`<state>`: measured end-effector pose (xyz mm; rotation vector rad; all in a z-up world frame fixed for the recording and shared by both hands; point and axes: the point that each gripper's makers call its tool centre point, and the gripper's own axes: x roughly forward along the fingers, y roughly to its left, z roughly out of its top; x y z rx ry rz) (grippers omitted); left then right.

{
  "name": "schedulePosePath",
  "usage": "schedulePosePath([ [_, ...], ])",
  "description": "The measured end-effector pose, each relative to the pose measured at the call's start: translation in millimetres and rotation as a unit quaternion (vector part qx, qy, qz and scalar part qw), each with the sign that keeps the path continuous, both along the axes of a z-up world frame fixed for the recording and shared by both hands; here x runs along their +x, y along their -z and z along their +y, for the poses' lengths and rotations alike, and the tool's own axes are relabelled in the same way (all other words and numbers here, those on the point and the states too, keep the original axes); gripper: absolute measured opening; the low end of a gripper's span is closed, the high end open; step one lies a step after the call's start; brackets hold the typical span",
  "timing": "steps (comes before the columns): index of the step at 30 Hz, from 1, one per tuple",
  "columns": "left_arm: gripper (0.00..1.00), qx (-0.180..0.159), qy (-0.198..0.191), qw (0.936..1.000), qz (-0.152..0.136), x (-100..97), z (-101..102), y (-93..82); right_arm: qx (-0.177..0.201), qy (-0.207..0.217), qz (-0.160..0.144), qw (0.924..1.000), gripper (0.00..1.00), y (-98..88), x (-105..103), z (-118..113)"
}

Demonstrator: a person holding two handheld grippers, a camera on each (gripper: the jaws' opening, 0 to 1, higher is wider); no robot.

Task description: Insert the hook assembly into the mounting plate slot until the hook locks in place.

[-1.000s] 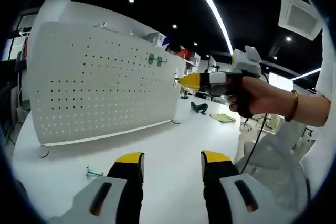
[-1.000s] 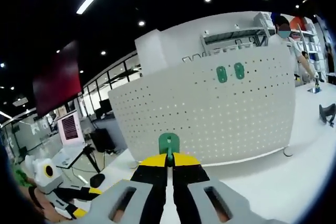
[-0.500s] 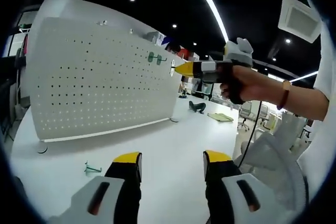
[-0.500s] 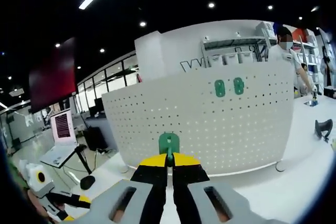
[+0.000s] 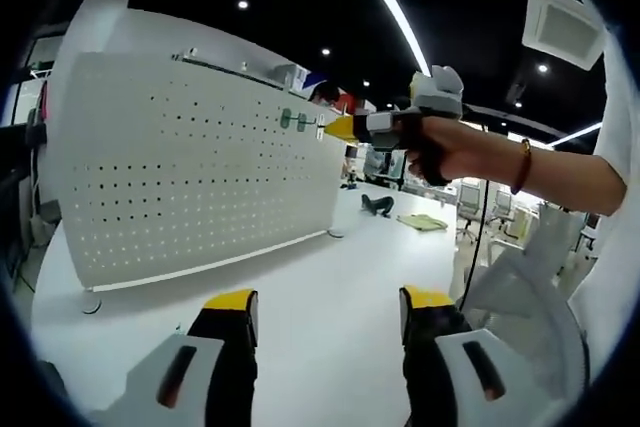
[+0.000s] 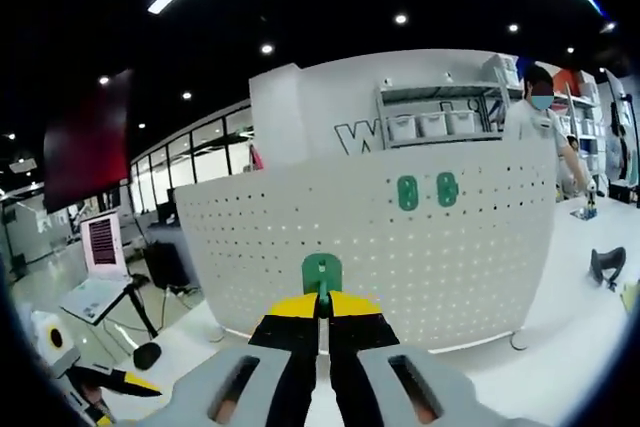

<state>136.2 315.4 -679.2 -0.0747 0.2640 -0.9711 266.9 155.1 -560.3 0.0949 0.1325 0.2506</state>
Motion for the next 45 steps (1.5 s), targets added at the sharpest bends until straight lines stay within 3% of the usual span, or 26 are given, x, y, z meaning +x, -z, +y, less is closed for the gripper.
schedulePosePath([
  [27, 0.90, 0.034, -0.016, 0.9979, -0.052, 7.8, 12.0, -10.7, -0.051, 0.025, -0.024, 0.9981, 0.01, -20.8, 43.1, -15.6],
  [45, 0.98, 0.025, -0.012, 0.9974, -0.067, 3.9, 11.7, -16.5, -0.063, 0.036, -0.039, 0.9967, 0.01, -37.1, 64.7, -14.7],
])
